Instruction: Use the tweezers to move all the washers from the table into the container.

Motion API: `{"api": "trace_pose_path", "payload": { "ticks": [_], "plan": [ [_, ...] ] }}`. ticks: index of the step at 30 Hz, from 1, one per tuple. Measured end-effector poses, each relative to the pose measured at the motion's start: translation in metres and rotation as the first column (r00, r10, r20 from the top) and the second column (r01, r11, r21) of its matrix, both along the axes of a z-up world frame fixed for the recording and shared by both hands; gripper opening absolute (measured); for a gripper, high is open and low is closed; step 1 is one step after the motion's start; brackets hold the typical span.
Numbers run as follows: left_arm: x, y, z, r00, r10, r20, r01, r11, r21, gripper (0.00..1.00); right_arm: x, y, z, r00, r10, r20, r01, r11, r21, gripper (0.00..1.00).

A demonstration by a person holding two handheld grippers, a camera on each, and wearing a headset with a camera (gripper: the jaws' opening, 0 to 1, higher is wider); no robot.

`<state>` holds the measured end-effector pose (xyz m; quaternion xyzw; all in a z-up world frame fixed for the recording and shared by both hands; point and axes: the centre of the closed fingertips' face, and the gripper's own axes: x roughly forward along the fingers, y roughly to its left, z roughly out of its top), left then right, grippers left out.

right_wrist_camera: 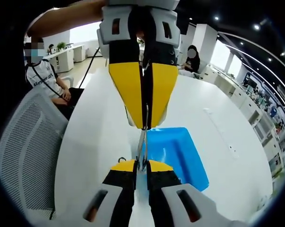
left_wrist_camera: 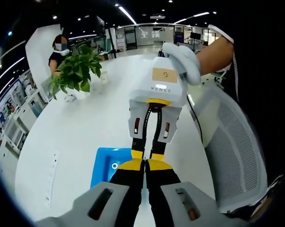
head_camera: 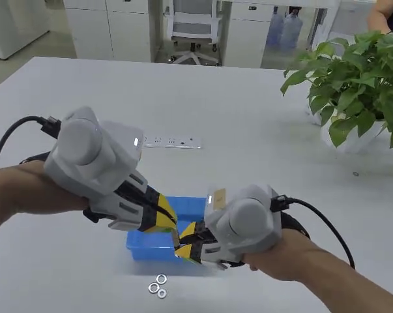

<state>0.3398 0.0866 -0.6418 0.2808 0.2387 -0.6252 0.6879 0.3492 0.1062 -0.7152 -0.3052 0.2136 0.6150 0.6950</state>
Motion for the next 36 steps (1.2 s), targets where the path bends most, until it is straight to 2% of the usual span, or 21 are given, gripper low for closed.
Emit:
{"api": "trace_pose_path", "payload": {
  "ticks": [9, 14, 36],
  "plan": [
    [0.018, 0.003, -0.002, 1.000, 0.011, 0.018, -0.011, 1.000, -0.001, 0.05, 0.018, 0.002, -0.001, 1.000, -0.007, 0.010, 0.007, 1.000, 0.001, 0.09],
    [0.026, 0.005, -0.006, 1.000, 0.018, 0.017, -0.017, 1.000, -0.003, 0.05, 0.027, 0.003, -0.005, 1.000, -0.007, 0.010, 0.007, 1.000, -0.003, 0.09],
    [0.057, 0.014, -0.040, 0.999, 0.053, -0.010, -0.053, 0.999, 0.008, 0.05, 0.056, 0.013, -0.040, 1.000, -0.001, -0.022, 0.000, 1.000, -0.020, 0.10]
  ]
}}
